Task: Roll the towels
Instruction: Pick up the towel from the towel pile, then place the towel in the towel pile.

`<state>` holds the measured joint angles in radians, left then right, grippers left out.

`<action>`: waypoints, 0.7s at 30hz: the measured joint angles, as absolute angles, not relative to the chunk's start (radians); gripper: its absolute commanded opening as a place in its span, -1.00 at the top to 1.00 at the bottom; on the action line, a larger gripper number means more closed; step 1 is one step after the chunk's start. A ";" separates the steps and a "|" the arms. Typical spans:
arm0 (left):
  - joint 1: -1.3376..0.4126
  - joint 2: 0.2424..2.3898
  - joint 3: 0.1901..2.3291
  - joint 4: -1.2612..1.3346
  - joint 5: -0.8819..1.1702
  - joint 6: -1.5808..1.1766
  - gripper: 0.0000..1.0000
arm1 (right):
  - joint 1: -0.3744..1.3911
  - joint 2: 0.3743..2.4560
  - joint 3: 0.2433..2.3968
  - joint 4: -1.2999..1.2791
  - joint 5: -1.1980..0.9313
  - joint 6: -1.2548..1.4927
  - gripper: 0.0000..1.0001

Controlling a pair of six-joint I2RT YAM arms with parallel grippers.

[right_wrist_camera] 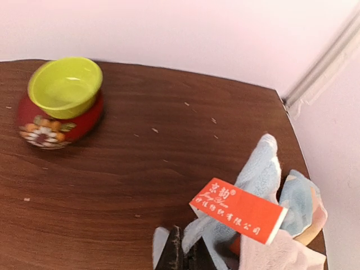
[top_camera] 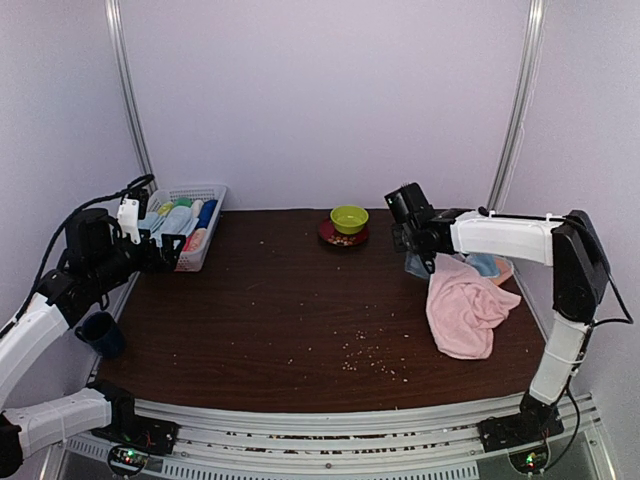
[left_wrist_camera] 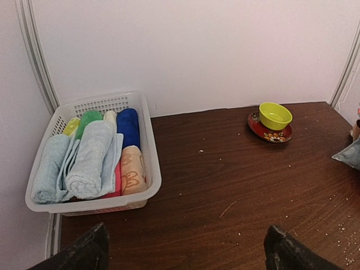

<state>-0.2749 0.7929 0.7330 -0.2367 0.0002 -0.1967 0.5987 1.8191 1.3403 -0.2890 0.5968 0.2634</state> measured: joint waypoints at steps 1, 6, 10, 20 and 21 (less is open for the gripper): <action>-0.275 0.793 0.733 -0.236 0.000 -0.197 -0.96 | 0.617 1.818 1.372 -0.292 0.588 0.250 1.00; -0.275 0.793 0.733 -0.237 0.000 -0.197 -0.95 | 0.715 1.792 1.571 -0.305 0.509 0.179 1.00; -0.275 0.793 0.733 -0.237 0.000 -0.196 -0.96 | 0.759 1.713 1.649 -0.301 0.432 0.151 1.00; -0.275 0.793 0.733 -0.237 0.012 -0.196 -0.96 | 0.770 1.529 1.521 -0.265 0.389 0.155 1.00; -0.275 0.793 0.733 -0.237 0.015 -0.196 -0.96 | 0.770 1.518 1.478 -0.265 0.389 0.163 1.00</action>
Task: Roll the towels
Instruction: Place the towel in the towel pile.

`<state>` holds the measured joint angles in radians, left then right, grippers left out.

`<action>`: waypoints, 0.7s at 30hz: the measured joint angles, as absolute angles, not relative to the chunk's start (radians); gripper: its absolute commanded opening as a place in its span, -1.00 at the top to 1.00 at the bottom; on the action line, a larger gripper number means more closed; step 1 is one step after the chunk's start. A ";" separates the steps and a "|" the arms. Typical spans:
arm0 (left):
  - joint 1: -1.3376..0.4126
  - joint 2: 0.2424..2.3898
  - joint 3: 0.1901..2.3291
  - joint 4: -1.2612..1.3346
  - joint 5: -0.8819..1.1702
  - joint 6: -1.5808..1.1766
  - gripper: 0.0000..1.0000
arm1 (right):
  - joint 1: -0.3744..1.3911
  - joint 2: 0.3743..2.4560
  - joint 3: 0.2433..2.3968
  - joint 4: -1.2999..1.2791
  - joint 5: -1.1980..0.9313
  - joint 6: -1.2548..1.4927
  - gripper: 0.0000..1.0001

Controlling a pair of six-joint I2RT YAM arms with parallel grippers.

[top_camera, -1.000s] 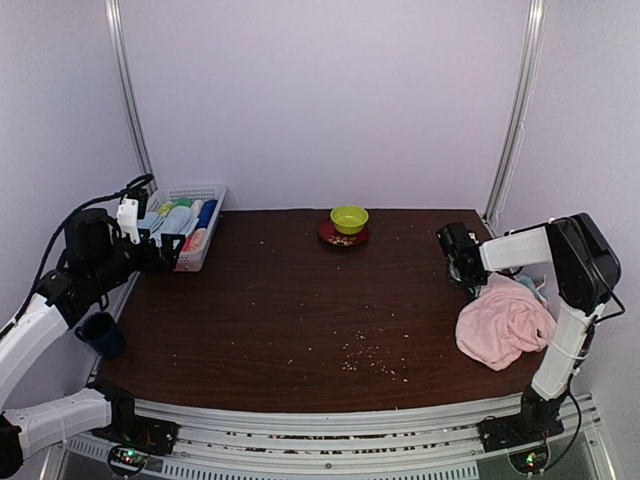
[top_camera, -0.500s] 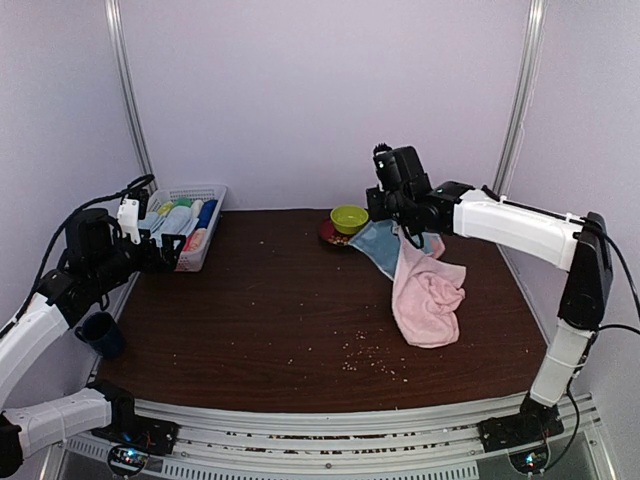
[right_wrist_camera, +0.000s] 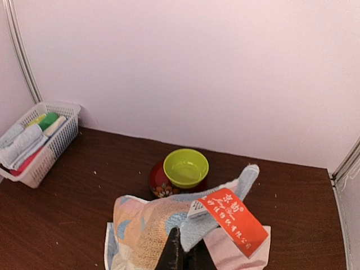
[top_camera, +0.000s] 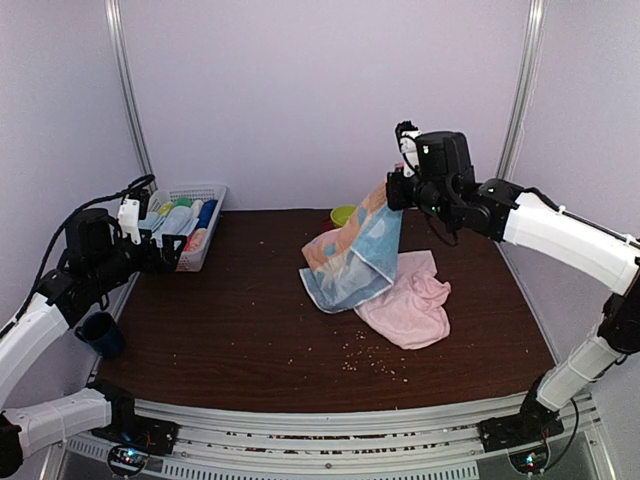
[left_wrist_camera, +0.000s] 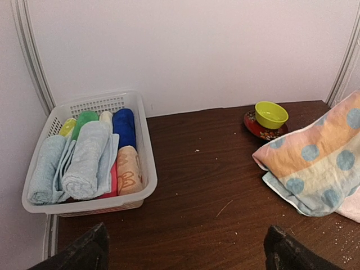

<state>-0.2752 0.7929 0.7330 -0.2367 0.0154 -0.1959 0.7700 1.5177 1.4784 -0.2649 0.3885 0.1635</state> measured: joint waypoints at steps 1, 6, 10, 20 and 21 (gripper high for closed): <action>-0.275 0.793 0.733 -0.237 0.019 -0.196 -0.95 | 0.770 1.510 1.436 -0.265 0.387 0.172 1.00; -0.275 0.793 0.733 -0.237 0.025 -0.196 -0.95 | 0.770 1.524 1.237 -0.279 0.355 0.222 1.00; -0.275 0.793 0.733 -0.237 0.027 -0.196 -0.96 | 0.770 1.620 1.153 -0.296 0.329 0.262 1.00; -0.275 0.799 0.733 -0.237 0.027 -0.196 -0.96 | 0.857 1.774 1.163 -0.252 0.047 0.253 1.00; -0.275 0.799 0.733 -0.237 0.027 -0.196 -0.95 | 0.879 1.774 1.176 -0.239 0.007 0.247 1.00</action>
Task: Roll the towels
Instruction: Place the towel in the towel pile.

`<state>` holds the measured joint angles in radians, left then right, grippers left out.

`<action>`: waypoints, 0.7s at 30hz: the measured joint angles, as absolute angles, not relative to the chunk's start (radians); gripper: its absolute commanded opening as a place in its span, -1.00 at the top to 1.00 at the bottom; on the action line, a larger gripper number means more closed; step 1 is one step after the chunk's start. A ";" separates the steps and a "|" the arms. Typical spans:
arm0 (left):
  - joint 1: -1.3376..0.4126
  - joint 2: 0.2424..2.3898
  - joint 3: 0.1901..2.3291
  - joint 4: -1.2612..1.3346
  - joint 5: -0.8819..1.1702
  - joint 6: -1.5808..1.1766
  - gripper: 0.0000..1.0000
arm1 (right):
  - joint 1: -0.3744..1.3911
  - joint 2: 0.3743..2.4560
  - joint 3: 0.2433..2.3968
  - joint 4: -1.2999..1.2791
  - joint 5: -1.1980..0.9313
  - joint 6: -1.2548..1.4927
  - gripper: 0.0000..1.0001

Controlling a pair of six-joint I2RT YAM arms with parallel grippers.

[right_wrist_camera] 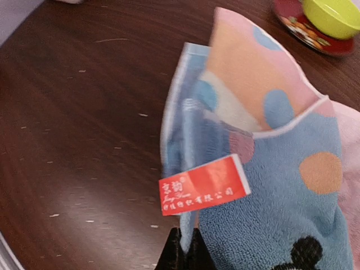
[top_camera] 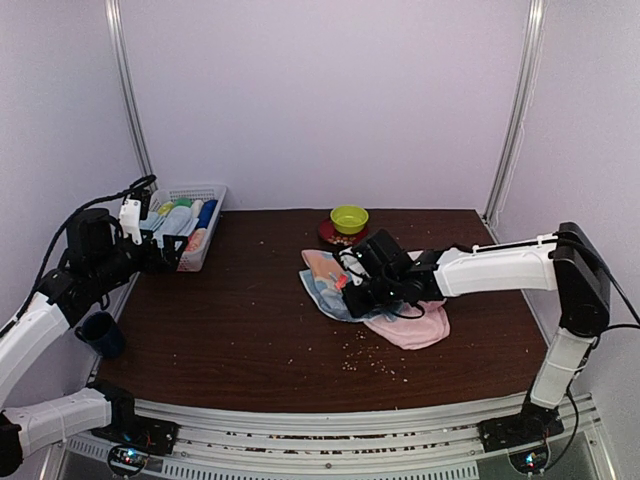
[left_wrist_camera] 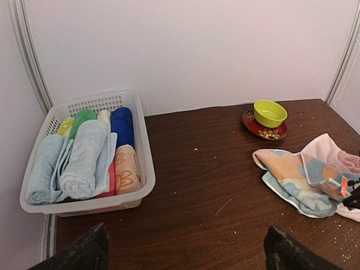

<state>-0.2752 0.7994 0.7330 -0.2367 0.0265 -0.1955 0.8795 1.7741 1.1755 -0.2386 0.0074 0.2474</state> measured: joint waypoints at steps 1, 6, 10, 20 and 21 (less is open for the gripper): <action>-0.275 0.799 0.733 -0.237 0.027 -0.195 -0.96 | 0.900 1.774 1.188 -0.223 -0.036 0.241 1.00; -0.275 0.799 0.733 -0.237 0.027 -0.195 -0.96 | 0.979 1.775 1.250 -0.157 -0.215 0.222 0.00; -0.275 0.799 0.733 -0.237 0.027 -0.195 -0.96 | 0.978 1.779 1.274 -0.173 -0.214 0.207 -0.23; -0.275 0.798 0.733 -0.237 0.027 -0.194 -0.96 | 0.754 1.585 1.019 -0.215 -0.086 0.279 -0.34; -0.275 0.798 0.733 -0.237 0.027 -0.194 -0.96 | 0.720 1.567 0.988 -0.208 -0.086 0.296 -0.34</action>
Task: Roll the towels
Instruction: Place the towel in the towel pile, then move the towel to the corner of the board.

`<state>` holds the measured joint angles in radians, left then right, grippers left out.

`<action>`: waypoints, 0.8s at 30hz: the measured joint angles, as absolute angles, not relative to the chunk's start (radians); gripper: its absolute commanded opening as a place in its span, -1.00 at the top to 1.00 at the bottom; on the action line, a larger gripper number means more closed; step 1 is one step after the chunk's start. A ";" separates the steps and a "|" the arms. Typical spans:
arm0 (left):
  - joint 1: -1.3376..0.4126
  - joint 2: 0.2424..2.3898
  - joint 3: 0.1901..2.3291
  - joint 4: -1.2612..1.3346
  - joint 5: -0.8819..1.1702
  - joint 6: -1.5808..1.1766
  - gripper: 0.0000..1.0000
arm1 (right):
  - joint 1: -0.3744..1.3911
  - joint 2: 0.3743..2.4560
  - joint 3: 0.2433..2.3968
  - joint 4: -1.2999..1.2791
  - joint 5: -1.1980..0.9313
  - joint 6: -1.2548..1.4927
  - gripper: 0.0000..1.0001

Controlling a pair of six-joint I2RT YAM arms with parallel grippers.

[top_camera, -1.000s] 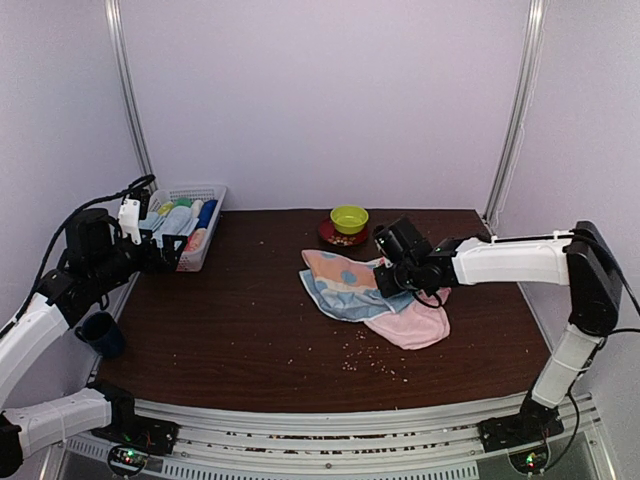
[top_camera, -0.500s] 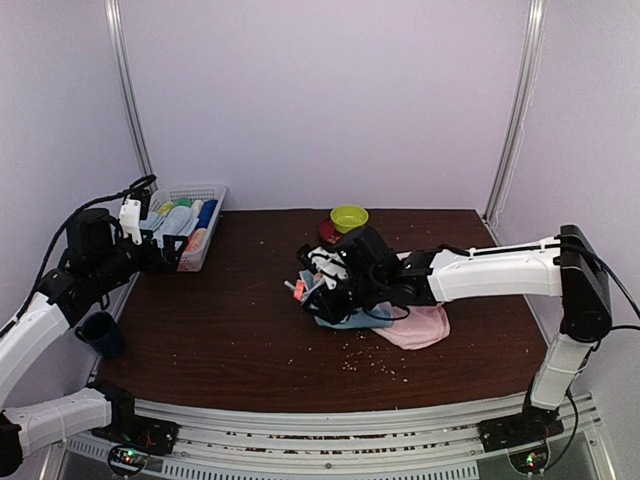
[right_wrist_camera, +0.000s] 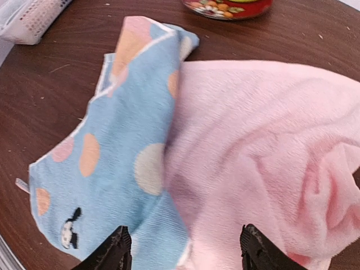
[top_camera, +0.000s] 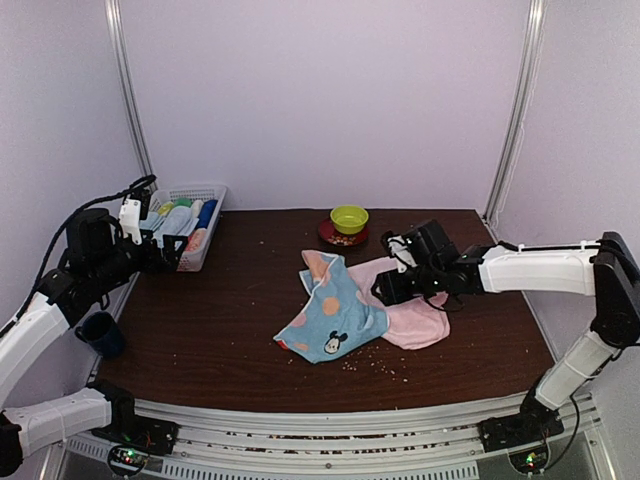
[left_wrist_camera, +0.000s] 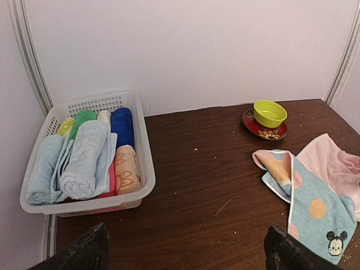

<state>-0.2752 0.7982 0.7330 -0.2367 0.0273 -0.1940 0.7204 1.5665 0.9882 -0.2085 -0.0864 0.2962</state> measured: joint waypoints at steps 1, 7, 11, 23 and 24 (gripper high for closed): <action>-0.275 0.798 0.733 -0.237 0.027 -0.194 -0.96 | 0.698 1.556 0.965 -0.204 -0.089 0.305 -0.35; -0.275 0.798 0.733 -0.237 0.027 -0.194 -0.96 | 0.616 1.561 0.865 -0.174 -0.185 0.352 -0.38; -0.275 0.799 0.733 -0.237 0.027 -0.194 -0.96 | 0.592 1.605 0.866 -0.145 -0.235 0.362 -0.40; -0.275 0.799 0.733 -0.237 0.031 -0.194 -0.96 | 0.405 1.815 0.987 -0.088 -0.225 0.376 -0.38; -0.275 0.799 0.733 -0.237 0.031 -0.194 -0.96 | 0.376 1.829 1.003 -0.086 -0.228 0.379 -0.39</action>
